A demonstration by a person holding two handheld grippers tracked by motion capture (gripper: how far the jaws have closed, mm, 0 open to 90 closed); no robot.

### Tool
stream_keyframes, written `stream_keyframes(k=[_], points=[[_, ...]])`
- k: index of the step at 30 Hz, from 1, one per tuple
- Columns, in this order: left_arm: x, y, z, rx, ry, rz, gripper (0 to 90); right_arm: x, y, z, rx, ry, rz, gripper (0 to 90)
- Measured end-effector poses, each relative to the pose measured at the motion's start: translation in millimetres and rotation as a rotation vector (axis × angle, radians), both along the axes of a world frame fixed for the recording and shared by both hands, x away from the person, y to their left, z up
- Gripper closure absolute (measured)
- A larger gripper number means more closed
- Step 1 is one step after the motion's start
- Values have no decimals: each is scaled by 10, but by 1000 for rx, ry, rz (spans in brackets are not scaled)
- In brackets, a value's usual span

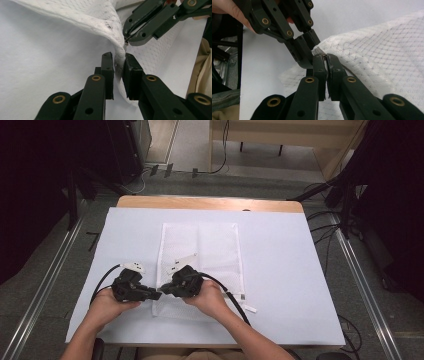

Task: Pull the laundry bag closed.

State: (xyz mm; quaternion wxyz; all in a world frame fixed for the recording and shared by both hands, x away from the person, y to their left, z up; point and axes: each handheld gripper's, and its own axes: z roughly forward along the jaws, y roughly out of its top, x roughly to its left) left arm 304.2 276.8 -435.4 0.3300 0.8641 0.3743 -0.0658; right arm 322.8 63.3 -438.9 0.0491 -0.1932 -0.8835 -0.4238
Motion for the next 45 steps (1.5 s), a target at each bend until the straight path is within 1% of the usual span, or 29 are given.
stream_keyframes(k=[3, 7, 8, 10, 13, 16, 19, 21, 22, 23, 24, 25, 26, 27, 28, 29, 32, 35, 39, 41, 43, 45], points=[[12, -1, -5, -1, 3, -6, 815, 7, 4, 1, 9, 4, 5, 885], [22, -5, -17, -1, 9, -4, 814, -7, 17, -5, 2, 2, 17, 885], [25, -10, -20, -5, 18, -4, 813, -10, 21, -5, 4, 5, 18, 885], [25, -12, -17, -3, 15, -11, 839, -9, 27, -5, 7, -1, 19, 885], [27, -13, -10, -11, 21, -12, 867, -6, 23, -1, 12, 16, 16, 884], [22, -13, 11, -22, 20, -4, 881, 6, 15, -1, 12, 6, 14, 885], [19, -16, 37, -20, 14, 2, 885, 26, 3, -10, 23, 14, 5, 885], [22, -5, 40, -26, 17, -3, 887, 45, -13, -27, 39, 35, 5, 885], [22, -1, 42, -28, 15, -3, 888, 50, -20, -36, 43, 29, 13, 886], [19, 6, 47, -28, 15, 1, 888, 41, -22, -37, 38, 20, 7, 886], [19, 15, 50, -36, 24, 0, 889, 33, -26, -42, 46, 5, 13, 886], [17, 24, 53, -32, 19, -2, 890, 30, -31, -50, 41, 2, 6, 886], [15, 38, 58, -29, 14, 1, 890, 30, -35, -60, 47, 1, 3, 886], [12, 51, 60, -34, 17, 0, 890, 29, -43, -71, 45, 4, -1, 886], [7, 62, 59, -33, 12, 4, 890, 35, -54, -81, 43, 12, -10, 886], [8, 70, 58, -33, 13, 3, 889, 42, -67, -93, 43, 20, -12, 886], [3, 61, 61, -41, -6, -2, 888, 48, -117, -96, 51, 17, -6, 885], [-4, 59, 71, -46, -15, 1, 886, 55, -150, -86, 53, -1, 7, 885], [-15, 69, 67, -54, -22, -1, 886, 70, -204, -103, 52, -2, 10, 884], [-33, 57, 74, -50, -50, -18, 885, 63, -214, -97, 46, -9, 11, 884], [-37, 62, 79, -56, -52, -13, 884, 56, -234, -78, 38, -19, 18, 884], [-33, 75, 74, -55, -50, -9, 884, 66, -272, -67, 25, -21, 14, 884]])
